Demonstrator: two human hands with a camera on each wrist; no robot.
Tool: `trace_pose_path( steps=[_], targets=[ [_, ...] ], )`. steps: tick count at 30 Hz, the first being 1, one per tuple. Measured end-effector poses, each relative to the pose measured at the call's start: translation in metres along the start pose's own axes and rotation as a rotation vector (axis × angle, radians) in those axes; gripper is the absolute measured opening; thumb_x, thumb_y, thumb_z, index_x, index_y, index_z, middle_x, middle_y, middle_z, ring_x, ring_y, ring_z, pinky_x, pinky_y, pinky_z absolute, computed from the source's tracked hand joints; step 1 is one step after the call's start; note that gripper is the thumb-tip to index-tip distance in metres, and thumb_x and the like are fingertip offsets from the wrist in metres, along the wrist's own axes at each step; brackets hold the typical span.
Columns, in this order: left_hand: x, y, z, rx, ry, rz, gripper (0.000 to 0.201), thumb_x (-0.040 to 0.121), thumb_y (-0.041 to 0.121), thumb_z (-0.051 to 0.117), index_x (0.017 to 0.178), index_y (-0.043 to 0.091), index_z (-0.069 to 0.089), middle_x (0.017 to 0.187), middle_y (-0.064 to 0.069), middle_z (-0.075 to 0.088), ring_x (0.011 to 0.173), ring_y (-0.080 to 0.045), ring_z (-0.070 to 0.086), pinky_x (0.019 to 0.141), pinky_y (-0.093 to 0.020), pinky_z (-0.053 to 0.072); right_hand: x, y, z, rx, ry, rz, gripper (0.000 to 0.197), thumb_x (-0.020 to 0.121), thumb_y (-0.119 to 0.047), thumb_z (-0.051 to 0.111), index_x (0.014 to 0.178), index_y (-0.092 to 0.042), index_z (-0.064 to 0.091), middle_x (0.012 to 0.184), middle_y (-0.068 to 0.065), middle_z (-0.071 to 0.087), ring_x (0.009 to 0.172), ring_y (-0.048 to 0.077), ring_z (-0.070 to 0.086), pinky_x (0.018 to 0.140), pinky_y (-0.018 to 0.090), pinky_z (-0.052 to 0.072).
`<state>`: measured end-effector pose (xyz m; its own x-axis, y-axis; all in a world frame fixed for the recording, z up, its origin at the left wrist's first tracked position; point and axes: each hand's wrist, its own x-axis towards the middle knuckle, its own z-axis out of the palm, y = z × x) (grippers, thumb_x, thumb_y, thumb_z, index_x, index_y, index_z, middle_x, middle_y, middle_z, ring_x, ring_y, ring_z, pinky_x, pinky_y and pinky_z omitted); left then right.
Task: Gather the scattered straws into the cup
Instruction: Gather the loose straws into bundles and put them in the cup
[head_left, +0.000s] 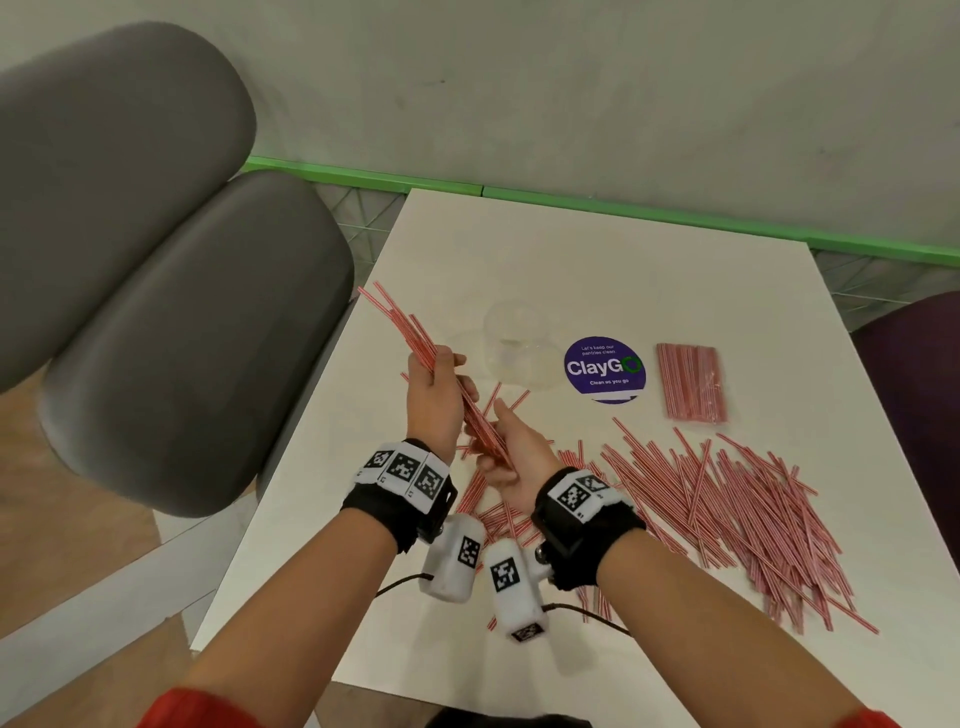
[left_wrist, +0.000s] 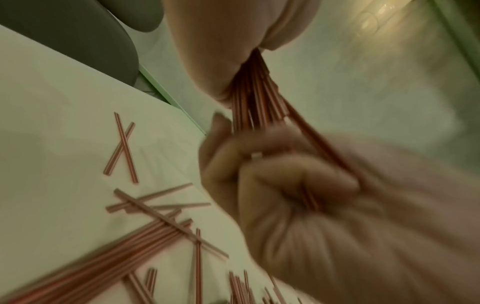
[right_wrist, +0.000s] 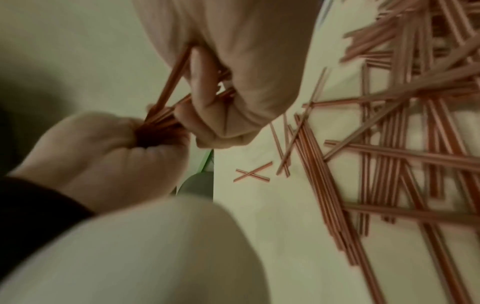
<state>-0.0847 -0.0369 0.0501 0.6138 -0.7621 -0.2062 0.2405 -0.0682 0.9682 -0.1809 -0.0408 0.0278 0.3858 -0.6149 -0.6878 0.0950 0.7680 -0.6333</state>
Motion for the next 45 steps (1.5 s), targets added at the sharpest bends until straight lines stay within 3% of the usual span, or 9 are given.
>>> trace_pose_path(
  steps=[5, 12, 18, 23, 30, 33, 36, 42, 45],
  targets=[
    [-0.005, 0.001, 0.001, -0.004, 0.016, -0.029, 0.017, 0.1, 0.024, 0.035, 0.084, 0.022, 0.041, 0.064, 0.003, 0.05, 0.049, -0.009, 0.048, 0.052, -0.026, 0.043, -0.004, -0.004, -0.002, -0.098, -0.095, -0.086, 0.044, 0.091, -0.051, 0.048, 0.087, -0.009, 0.059, 0.07, 0.007, 0.06, 0.039, 0.008, 0.046, 0.026, 0.014, 0.021],
    [-0.011, 0.002, -0.002, 0.014, -0.07, -0.106, 0.009, 0.097, 0.023, 0.04, 0.095, 0.018, 0.047, 0.068, 0.003, 0.058, 0.053, -0.015, 0.048, 0.049, -0.027, 0.04, -0.012, -0.011, -0.005, -0.584, -0.203, -0.322, 0.028, 0.095, -0.033, 0.049, 0.105, -0.009, 0.058, 0.075, 0.003, 0.066, 0.039, 0.012, 0.047, 0.034, 0.017, 0.031],
    [-0.017, -0.002, 0.0, 0.031, -0.067, -0.129, 0.025, 0.095, 0.024, 0.043, 0.078, 0.013, 0.058, 0.084, -0.002, 0.06, 0.075, -0.017, 0.053, 0.076, -0.032, 0.043, -0.009, -0.009, 0.003, -0.825, -0.209, -0.401, 0.012, 0.096, -0.029, 0.036, 0.095, -0.025, 0.048, 0.058, 0.0, 0.055, 0.039, 0.014, 0.046, 0.039, 0.023, 0.037],
    [-0.016, 0.001, -0.001, -0.061, -0.095, -0.215, 0.016, 0.094, 0.018, 0.047, 0.079, 0.014, 0.051, 0.069, -0.002, 0.058, 0.062, -0.016, 0.053, 0.058, -0.029, 0.042, -0.001, -0.004, 0.005, -0.822, -0.155, -0.505, 0.015, 0.099, -0.025, 0.036, 0.101, -0.02, 0.05, 0.057, -0.005, 0.045, 0.046, 0.007, 0.042, 0.046, 0.02, 0.033],
    [-0.016, 0.004, -0.001, 0.082, -0.193, -0.199, 0.02, 0.088, 0.018, 0.053, 0.099, 0.007, 0.065, 0.091, 0.0, 0.061, 0.089, -0.02, 0.056, 0.073, -0.032, 0.043, -0.005, -0.003, 0.001, -0.693, -0.16, -0.514, 0.024, 0.099, -0.028, 0.037, 0.077, -0.031, 0.047, 0.057, -0.007, 0.043, 0.038, -0.003, 0.041, 0.044, 0.014, 0.032],
    [-0.013, 0.009, -0.002, 0.108, -0.203, -0.146, 0.015, 0.087, 0.017, 0.056, 0.09, 0.007, 0.066, 0.076, 0.001, 0.062, 0.076, -0.017, 0.058, 0.065, -0.027, 0.044, -0.004, -0.003, 0.0, -0.696, -0.18, -0.525, 0.023, 0.1, -0.029, 0.036, 0.079, -0.03, 0.046, 0.055, -0.007, 0.041, 0.038, -0.002, 0.039, 0.046, 0.017, 0.03],
    [-0.005, 0.017, -0.004, 0.088, -0.192, -0.068, 0.012, 0.09, 0.021, 0.056, 0.082, 0.014, 0.062, 0.071, 0.001, 0.066, 0.07, -0.014, 0.06, 0.072, -0.03, 0.05, -0.005, -0.004, -0.004, -0.733, -0.193, -0.541, 0.02, 0.1, -0.029, 0.037, 0.082, -0.033, 0.045, 0.058, -0.009, 0.04, 0.037, -0.003, 0.041, 0.041, 0.009, 0.032],
    [0.008, 0.035, -0.003, 0.114, -0.141, 0.0, 0.043, 0.098, 0.043, 0.034, 0.074, 0.016, 0.056, 0.072, -0.007, 0.068, 0.066, -0.015, 0.064, 0.072, -0.031, 0.053, -0.008, -0.006, -0.007, -0.802, -0.191, -0.57, 0.019, 0.1, -0.029, 0.037, 0.083, -0.03, 0.044, 0.061, -0.009, 0.039, 0.04, -0.005, 0.04, 0.042, 0.007, 0.033],
    [0.009, 0.038, -0.004, 0.102, -0.103, 0.03, 0.038, 0.1, 0.033, 0.03, 0.073, 0.017, 0.052, 0.073, -0.009, 0.068, 0.059, -0.011, 0.063, 0.063, -0.027, 0.05, -0.01, -0.006, -0.009, -0.856, -0.192, -0.571, 0.016, 0.1, -0.031, 0.037, 0.095, -0.02, 0.048, 0.061, -0.01, 0.041, 0.042, -0.004, 0.042, 0.043, 0.007, 0.034]
  ],
)
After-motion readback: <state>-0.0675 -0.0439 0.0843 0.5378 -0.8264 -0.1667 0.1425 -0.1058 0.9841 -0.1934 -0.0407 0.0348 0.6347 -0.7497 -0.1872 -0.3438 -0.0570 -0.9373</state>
